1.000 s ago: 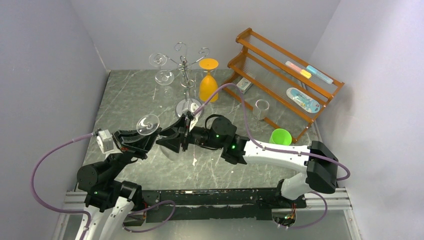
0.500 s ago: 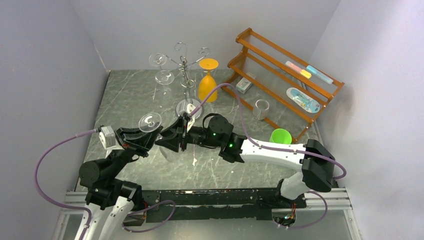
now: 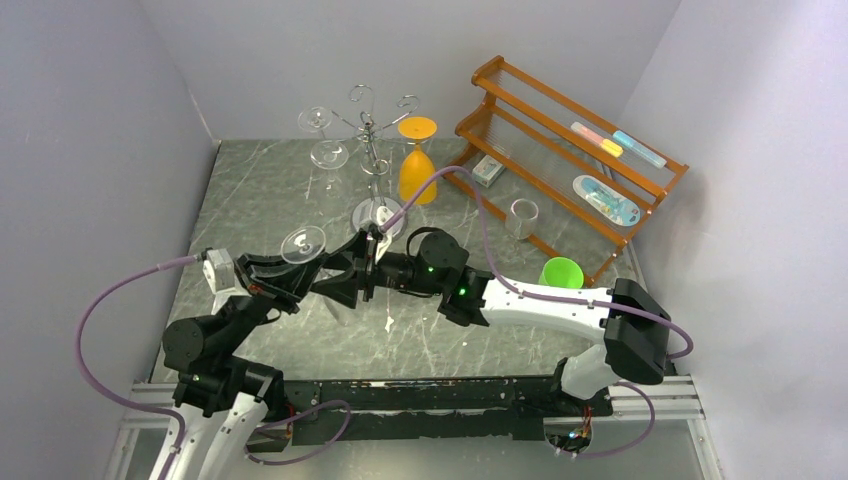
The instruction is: Place the wine glass upside down on the wine glass rack
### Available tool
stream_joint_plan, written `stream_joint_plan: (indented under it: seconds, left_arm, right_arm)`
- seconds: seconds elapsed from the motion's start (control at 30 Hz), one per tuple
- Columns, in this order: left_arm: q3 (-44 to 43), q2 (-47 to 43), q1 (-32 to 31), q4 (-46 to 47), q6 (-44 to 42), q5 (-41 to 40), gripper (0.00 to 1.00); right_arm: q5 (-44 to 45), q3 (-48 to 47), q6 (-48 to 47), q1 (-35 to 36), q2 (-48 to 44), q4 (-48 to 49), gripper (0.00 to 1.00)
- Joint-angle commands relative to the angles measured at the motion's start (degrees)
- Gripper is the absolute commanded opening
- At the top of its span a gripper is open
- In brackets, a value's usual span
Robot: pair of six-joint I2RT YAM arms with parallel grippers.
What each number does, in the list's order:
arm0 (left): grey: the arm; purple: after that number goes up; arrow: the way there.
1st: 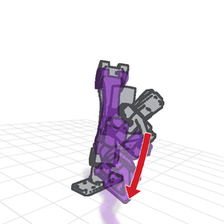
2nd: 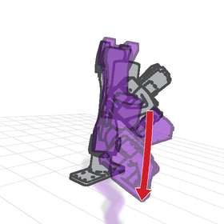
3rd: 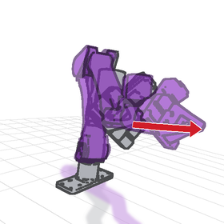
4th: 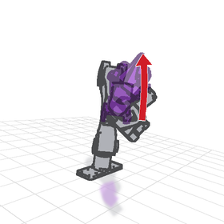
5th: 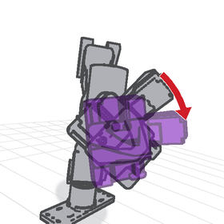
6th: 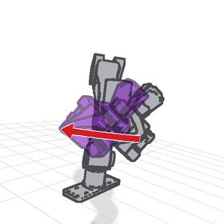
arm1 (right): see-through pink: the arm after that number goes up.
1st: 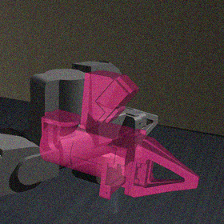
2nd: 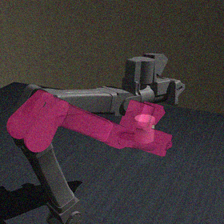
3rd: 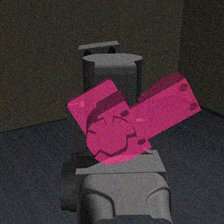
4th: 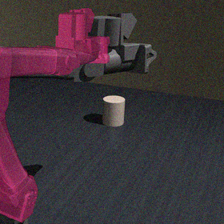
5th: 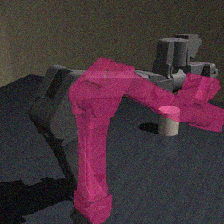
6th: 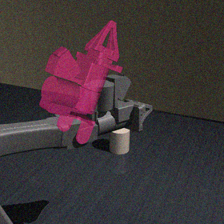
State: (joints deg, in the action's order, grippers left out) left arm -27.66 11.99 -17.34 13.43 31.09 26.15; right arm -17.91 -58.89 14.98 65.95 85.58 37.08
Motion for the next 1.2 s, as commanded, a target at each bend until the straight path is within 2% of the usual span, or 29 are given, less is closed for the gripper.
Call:
stream_joint_plan:
  seconds: [0.0, 0.03, 0.13, 0.23, 0.3, 0.37, 0.4, 0.47, 0.5, 0.63, 0.8, 0.9, 1.03, 1.17]
  left_arm:
    - [0.68, 0.23, 0.29, 0.38, 0.87, 0.81, 0.05]
    - [0.68, 0.16, 0.29, 0.33, 0.82, 0.89, 0.05]
    - [0.35, -0.26, 0.29, -0.6, 0.29, 0.06, 0.05]
    - [0.16, -0.63, 0.29, -0.29, 0.73, -0.33, 0.05]
    - [0.0, -0.53, 0.29, 0.24, 1.34, -0.16, 0.05]
    - [-0.11, -0.39, 0.29, 1.1, 2.1, 0.43, 0.05]
    - [-0.19, -0.39, 0.29, 1.37, 2.54, 0.51, 0.05]
    - [-0.41, -0.47, 0.29, 1.02, 2.92, 0.02, 0.05]
    - [-0.57, -0.43, 0.29, 0.57, 2.94, -0.13, 0.09]
    - [-0.41, -0.4, 0.29, 0.25, 3.13, 0.08, 0.26]
    - [-0.11, -0.32, 0.29, -0.31, 3.2, -0.35, 0.55]
    - [0.03, -0.1, 0.29, -1.31, 2.7, -0.38, 0.68]
    - [-0.21, -0.04, 0.29, -3.03, 0.83, -0.14, 0.77]
    - [-2.75, 0.41, 0.29, -9.05, -2.7, -5.83, 0.88]
  right_arm:
    - [1.53, 0.8, 0.33, -0.29, -1.13, 3.25, 0.56]
    - [1.63, 0.73, 0.46, -0.3, -1.16, 3.15, 0.56]
    - [1.28, 0.29, 0.1, -0.43, -1.14, 2.32, 0.35]
    - [0.8, 0.72, -0.43, -0.47, -1.15, 1.85, 0.31]
    - [0.66, 1.28, -0.69, -0.51, -1.15, 1.99, 0.24]
    - [0.12, 1.2, -0.87, -0.59, -0.8, 1.54, 0.04]
    - [0.44, 1.2, -0.88, -0.57, -0.77, 1.29, 0.0]
    - [1.55, 1.99, -0.54, -0.62, -1.12, 2.16, 0.0]
    - [2.39, 2.29, -0.38, -0.62, -1.46, 2.64, 0.0]
    - [6.0, 3.42, 0.7, -0.74, -3.13, 3.69, 0.0]
    - [12.41, 4.68, 2.41, -1.42, -5.33, 3.27, 0.0]
    - [15.0, 5.73, 3.33, -3.11, -6.61, 2.42, 0.0]
    - [17.71, 8.35, 3.43, -5.98, -9.99, 1.58, 0.0]
    - [21.97, 10.85, 2.97, -9.66, -13.24, 1.06, 0.0]
